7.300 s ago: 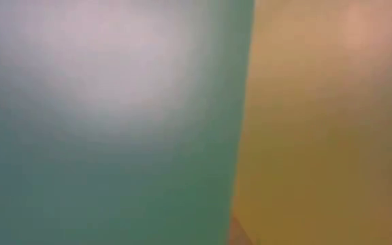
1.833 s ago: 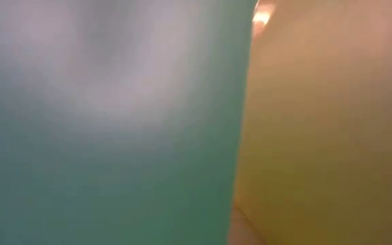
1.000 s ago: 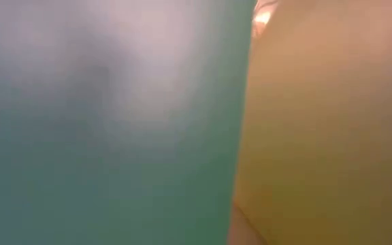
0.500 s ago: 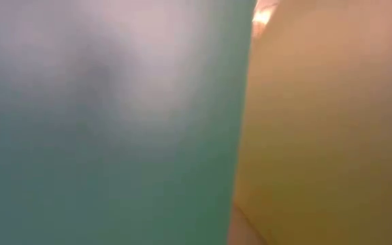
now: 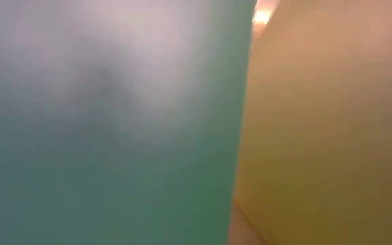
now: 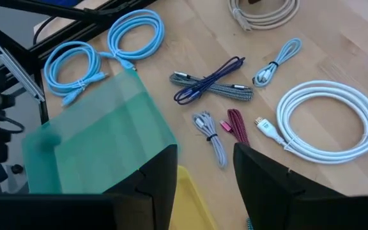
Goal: Pick & Place USB Port
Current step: Put the brown HDMI cable into the yellow bin
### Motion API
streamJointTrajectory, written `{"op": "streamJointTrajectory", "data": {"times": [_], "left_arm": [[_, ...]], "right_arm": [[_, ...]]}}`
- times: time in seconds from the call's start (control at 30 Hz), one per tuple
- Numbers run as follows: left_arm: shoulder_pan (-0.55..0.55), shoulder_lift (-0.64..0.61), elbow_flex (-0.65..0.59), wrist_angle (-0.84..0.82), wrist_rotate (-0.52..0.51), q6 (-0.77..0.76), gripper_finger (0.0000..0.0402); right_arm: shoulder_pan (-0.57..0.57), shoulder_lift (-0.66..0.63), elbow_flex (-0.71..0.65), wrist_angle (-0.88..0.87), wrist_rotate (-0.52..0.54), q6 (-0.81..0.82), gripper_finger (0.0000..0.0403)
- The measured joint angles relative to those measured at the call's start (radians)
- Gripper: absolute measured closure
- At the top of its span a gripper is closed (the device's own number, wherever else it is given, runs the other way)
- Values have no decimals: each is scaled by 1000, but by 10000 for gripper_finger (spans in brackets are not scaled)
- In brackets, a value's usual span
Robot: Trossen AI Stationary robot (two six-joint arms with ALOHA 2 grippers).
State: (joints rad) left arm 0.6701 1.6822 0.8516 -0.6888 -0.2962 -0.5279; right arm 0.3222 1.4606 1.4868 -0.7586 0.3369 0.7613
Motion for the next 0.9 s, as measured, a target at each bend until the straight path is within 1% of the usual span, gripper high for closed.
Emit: {"op": "streamJointTrajectory", "data": {"times": [0.1,0.17,0.23,0.3,0.33,0.37,0.47,0.57,0.63,0.8,0.9], "left_arm": [[-2,40,4,-1,-1,-5,192],[-2,53,7,0,17,-23,212],[-9,55,7,6,41,-24,262],[-18,45,5,3,55,-2,341],[-22,33,1,1,63,17,364],[-25,23,-2,-1,67,19,371],[-28,-17,-9,-18,94,2,371],[-35,-84,-15,-47,172,-7,371],[-47,-146,-15,-82,232,-13,371],[-74,-343,-12,-157,222,-50,371],[-99,-468,-11,-210,253,-83,371]], "right_arm": [[0,0,0,0,-2,12,254],[0,0,0,2,-2,16,254],[0,0,0,3,-3,23,254],[0,0,0,9,-4,22,254],[0,0,0,11,-6,19,254],[0,0,0,11,-6,15,254],[0,0,0,13,-6,7,254],[0,0,0,11,-1,8,254],[0,0,0,9,-1,9,254],[0,0,0,6,0,11,254],[0,0,0,5,1,11,254]]}}
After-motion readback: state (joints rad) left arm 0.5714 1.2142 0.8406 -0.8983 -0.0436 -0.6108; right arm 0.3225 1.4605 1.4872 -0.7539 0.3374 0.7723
